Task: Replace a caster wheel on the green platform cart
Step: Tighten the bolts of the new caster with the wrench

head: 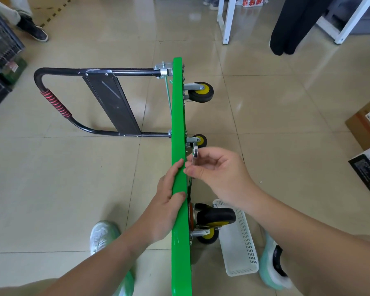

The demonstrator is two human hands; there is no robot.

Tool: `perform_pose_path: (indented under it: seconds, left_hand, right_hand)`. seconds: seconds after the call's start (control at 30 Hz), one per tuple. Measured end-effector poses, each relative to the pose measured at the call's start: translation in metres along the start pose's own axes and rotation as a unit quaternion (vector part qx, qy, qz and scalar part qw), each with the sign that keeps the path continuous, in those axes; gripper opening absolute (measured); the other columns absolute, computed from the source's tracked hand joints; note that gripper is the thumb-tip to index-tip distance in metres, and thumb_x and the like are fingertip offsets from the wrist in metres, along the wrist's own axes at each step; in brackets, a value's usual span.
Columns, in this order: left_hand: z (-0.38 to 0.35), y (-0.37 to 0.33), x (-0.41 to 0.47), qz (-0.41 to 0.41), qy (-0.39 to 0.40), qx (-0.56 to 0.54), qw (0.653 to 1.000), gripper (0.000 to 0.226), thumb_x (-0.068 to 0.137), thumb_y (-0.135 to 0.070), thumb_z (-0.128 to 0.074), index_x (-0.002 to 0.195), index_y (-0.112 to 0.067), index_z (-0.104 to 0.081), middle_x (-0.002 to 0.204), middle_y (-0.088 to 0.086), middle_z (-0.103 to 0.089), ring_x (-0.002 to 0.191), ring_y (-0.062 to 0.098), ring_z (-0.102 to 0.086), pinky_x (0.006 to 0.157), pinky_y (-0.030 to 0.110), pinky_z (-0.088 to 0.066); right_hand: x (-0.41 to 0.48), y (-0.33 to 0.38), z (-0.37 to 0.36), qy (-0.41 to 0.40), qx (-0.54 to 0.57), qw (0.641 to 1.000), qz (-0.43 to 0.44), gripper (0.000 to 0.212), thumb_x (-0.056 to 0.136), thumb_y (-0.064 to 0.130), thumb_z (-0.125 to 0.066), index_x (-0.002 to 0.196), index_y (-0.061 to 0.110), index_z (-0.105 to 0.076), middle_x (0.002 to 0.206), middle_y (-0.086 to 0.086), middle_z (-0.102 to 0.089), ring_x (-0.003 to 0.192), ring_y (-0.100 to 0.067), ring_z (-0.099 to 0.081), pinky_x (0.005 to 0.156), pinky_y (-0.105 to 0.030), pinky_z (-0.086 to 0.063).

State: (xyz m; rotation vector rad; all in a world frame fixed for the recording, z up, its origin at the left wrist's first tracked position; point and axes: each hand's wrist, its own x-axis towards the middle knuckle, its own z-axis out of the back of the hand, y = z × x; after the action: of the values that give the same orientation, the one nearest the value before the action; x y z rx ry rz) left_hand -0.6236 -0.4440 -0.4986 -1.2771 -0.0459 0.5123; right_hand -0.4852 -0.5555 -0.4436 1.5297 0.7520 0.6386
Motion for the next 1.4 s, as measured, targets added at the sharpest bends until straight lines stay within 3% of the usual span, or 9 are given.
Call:
perform_pose_path:
  seconds: [0.13,0.2,0.4,0.7,0.9,0.97,1.07,1.2,1.4]
  left_hand:
    - [0.0,-0.002,-0.001,0.006,0.012,-0.01,1.0,0.073,0.089,-0.032,-0.041,0.151,-0.062,-0.017,0.154,-0.028,-0.028,0.138,-0.018,-0.029,0.112,0.01,-0.026]
    - [0.001,-0.002,-0.002,0.007,0.015,-0.009,1.0,0.072,0.089,-0.032,-0.04,0.151,-0.061,-0.016,0.149,-0.035,-0.026,0.132,-0.026,-0.029,0.101,-0.001,-0.025]
    - [0.001,-0.001,-0.002,0.008,0.019,-0.013,1.0,0.072,0.09,-0.032,-0.04,0.15,-0.062,-0.015,0.15,-0.04,-0.021,0.137,-0.025,-0.023,0.103,-0.002,-0.022]
    - [0.001,-0.007,-0.004,0.009,0.018,-0.012,1.0,0.071,0.089,-0.034,-0.039,0.149,-0.064,-0.016,0.146,-0.04,-0.021,0.127,-0.032,-0.025,0.099,-0.003,-0.022]
    - [0.0,-0.003,-0.002,0.005,0.004,-0.011,1.0,0.073,0.086,-0.041,-0.042,0.15,-0.065,-0.018,0.16,-0.017,-0.029,0.142,-0.006,-0.034,0.12,0.029,-0.03]
    - [0.0,-0.002,-0.002,0.0,0.001,-0.013,1.0,0.075,0.081,-0.049,-0.043,0.15,-0.066,-0.019,0.162,-0.016,-0.028,0.146,0.0,-0.033,0.124,0.037,-0.028]
    - [-0.001,-0.004,-0.002,-0.002,-0.003,-0.004,1.0,0.074,0.085,-0.042,-0.043,0.151,-0.063,-0.019,0.164,-0.017,-0.025,0.148,-0.004,-0.028,0.124,0.03,-0.025]
    - [-0.001,-0.005,-0.002,0.002,0.0,-0.003,1.0,0.075,0.087,-0.033,-0.041,0.154,-0.058,-0.018,0.164,-0.018,-0.025,0.148,-0.005,-0.026,0.122,0.026,-0.023]
    - [0.0,-0.002,-0.001,0.006,0.002,-0.009,1.0,0.075,0.087,-0.034,-0.041,0.154,-0.06,-0.018,0.162,-0.017,-0.028,0.144,-0.006,-0.032,0.116,0.02,-0.029]
  right_hand:
    - [0.025,-0.007,0.001,-0.079,-0.015,0.994,-0.078,0.016,0.087,0.0,-0.072,0.091,0.014,-0.069,0.078,-0.003,-0.075,0.077,-0.022,-0.074,0.079,-0.046,-0.062]
    - [0.037,-0.012,0.004,-0.08,-0.017,0.988,-0.132,0.009,0.089,0.003,-0.071,0.093,0.011,-0.068,0.082,-0.007,-0.075,0.077,-0.023,-0.074,0.08,-0.046,-0.062]
    - [0.057,-0.025,0.012,-0.04,0.013,0.975,-0.217,0.012,0.09,0.01,-0.072,0.101,0.006,-0.068,0.098,-0.014,-0.075,0.085,-0.026,-0.073,0.084,-0.044,-0.061]
    - [0.041,0.004,0.025,-0.15,0.094,0.981,-0.084,0.012,0.09,-0.001,-0.068,0.099,0.007,-0.066,0.09,-0.009,-0.075,0.082,-0.021,-0.075,0.079,-0.033,-0.062]
    - [-0.008,0.018,0.013,-0.068,0.031,0.997,-0.011,0.025,0.072,0.003,-0.079,0.094,0.009,-0.069,0.086,-0.007,-0.076,0.086,-0.026,-0.075,0.08,-0.036,-0.062]
    - [-0.017,0.014,0.01,-0.054,0.018,0.998,0.014,0.027,0.074,-0.006,-0.079,0.093,0.011,-0.071,0.088,-0.007,-0.076,0.087,-0.023,-0.074,0.082,-0.033,-0.061]
    - [-0.027,0.008,0.005,-0.029,0.007,0.999,0.038,0.032,0.075,-0.012,-0.078,0.091,0.015,-0.072,0.087,-0.005,-0.076,0.085,-0.017,-0.073,0.082,-0.027,-0.059]
    - [-0.035,0.003,-0.001,-0.02,-0.004,0.997,0.069,0.03,0.074,-0.015,-0.077,0.096,0.005,-0.071,0.089,-0.009,-0.076,0.084,-0.016,-0.073,0.084,-0.029,-0.06]
    - [-0.035,-0.001,-0.002,-0.023,-0.017,0.994,0.103,0.036,0.074,-0.013,-0.078,0.098,0.013,-0.071,0.092,-0.005,-0.077,0.088,-0.018,-0.074,0.085,-0.029,-0.059]
